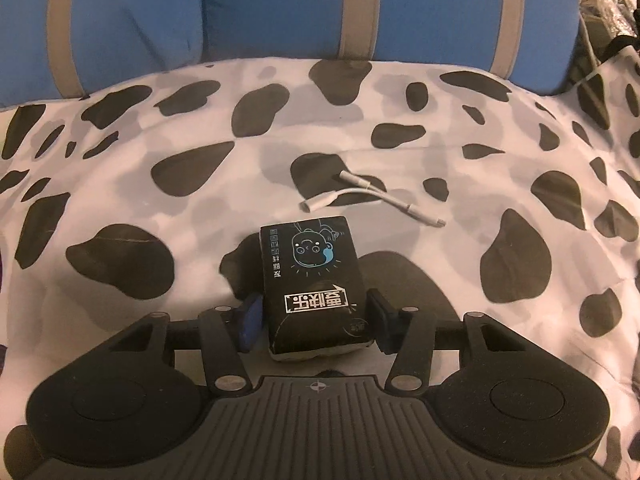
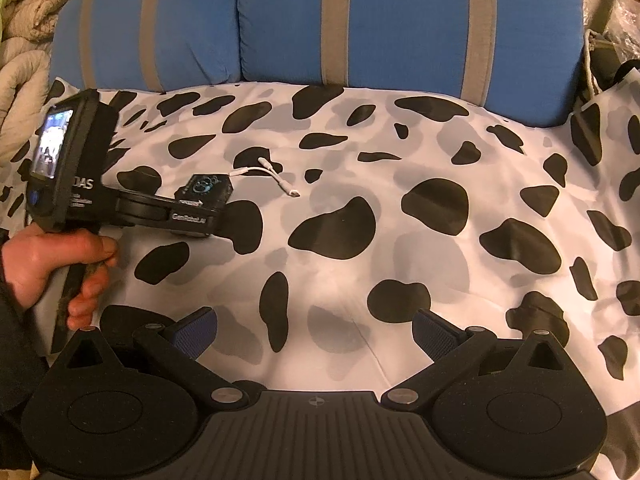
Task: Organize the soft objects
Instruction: 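Grasp the black tissue pack with the left gripper while the right gripper grasps the white adapter cable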
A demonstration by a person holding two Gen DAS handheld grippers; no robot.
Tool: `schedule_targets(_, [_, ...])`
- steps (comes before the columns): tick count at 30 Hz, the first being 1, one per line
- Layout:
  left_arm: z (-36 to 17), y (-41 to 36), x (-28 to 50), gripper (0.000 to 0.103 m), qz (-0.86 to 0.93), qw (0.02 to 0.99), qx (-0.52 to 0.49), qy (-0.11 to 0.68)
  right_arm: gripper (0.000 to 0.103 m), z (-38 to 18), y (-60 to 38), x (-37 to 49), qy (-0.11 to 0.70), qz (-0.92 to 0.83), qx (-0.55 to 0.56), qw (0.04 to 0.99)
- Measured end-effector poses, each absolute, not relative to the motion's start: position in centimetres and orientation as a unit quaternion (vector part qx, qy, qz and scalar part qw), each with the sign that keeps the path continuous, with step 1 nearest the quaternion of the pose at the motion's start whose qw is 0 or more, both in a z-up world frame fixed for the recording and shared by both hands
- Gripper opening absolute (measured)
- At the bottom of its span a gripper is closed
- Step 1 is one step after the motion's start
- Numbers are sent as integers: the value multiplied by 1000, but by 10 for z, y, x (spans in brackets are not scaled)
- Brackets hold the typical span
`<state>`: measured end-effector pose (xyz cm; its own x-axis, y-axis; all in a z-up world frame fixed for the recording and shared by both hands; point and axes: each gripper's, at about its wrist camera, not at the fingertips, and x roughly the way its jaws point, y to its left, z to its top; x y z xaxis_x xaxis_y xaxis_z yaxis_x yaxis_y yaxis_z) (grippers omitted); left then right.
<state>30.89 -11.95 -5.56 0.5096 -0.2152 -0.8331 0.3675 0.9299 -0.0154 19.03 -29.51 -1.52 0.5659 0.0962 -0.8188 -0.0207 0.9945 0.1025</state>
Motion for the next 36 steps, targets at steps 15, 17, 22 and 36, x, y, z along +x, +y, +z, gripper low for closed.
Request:
schedule_targets(15, [-16,-78,298,50,-197,873,61,443,103,-31,-276,229,440,52,16,896])
schedule_targets(17, [-10,-74,295,50,-207,873,60,438,103,-37,-271,237,436,56,5,898])
schedule_targets(22, [9,-66,284,50,-243,872,54,422,102,-47,-261,258,423,70,-14,903])
schedule_targets(36, [28,-48,279,50,-277,868,53,410,69,-74,-254,316,407,81,-40,909])
